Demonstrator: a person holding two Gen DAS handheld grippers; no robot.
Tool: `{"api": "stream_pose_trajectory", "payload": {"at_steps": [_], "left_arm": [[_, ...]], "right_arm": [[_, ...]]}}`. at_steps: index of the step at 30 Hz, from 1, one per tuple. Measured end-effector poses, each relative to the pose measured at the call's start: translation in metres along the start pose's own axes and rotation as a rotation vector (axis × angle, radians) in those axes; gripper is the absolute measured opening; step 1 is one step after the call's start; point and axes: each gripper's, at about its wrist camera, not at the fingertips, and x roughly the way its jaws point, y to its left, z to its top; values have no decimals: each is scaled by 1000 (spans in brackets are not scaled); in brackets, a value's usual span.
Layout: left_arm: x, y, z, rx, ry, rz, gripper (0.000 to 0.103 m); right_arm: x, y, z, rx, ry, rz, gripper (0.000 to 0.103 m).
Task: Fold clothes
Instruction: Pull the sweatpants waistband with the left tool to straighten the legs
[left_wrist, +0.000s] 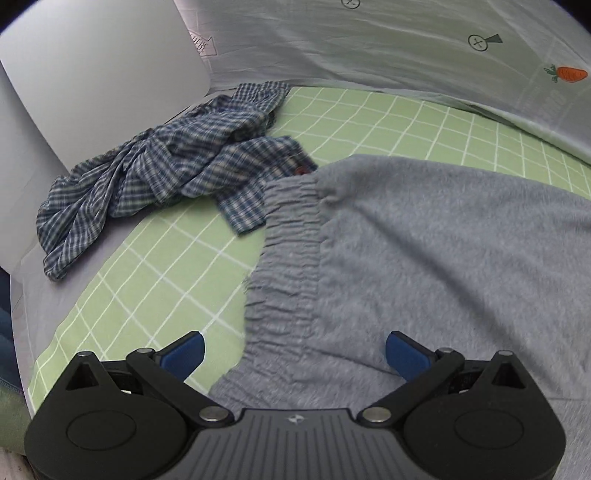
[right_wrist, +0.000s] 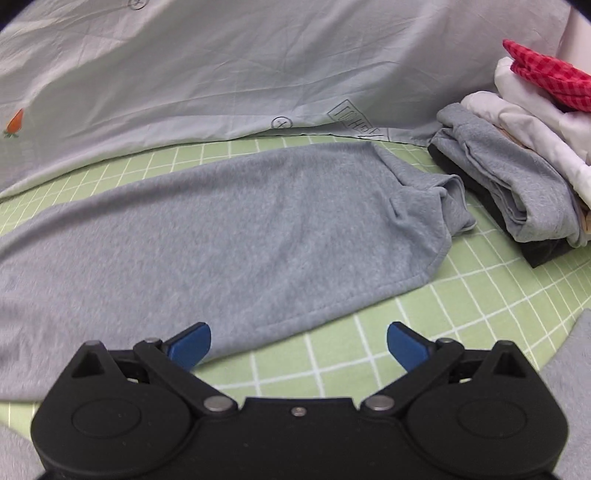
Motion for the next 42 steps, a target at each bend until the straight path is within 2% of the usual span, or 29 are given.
{"api": "stream_pose_trajectory", "payload": {"at_steps": [4,10,15,19,24,30,33,36,40,42], "left_arm": [[5,12,-10,4,-43,-26,103],[9,4,-7,140,-152,70,103],[13,15,-13,227,-226,141,103],[21,39,-10,219,-233,158,103],[35,69,-3,225,-228,253,103],[19,65,8,167,-203,248,103],[9,62,14,136,-191,241,103],[0,60,20,105,-178,235,103],[-13,56,28,64,-162,226,103],[-18,39,28,65,-149,191,103]], "right_arm": [[-26,27,-6,-19,-29,5,103],[-52,58,-18,-51,-30,1,103],[-56,76,-28,-85,-5,-14,103],[-53,82,-28,-52,13,2,103],[-44,76,-21,8,13,5,103],[-32,44,-11,73,-6,-26,103],[-21,15,-4,123,-17,-83,103],[-7,-23,3,231,-26,-121,102],[19,-63,9,335,-15,-158,89],[34,-76,13,350,-11,-188,87]]}}
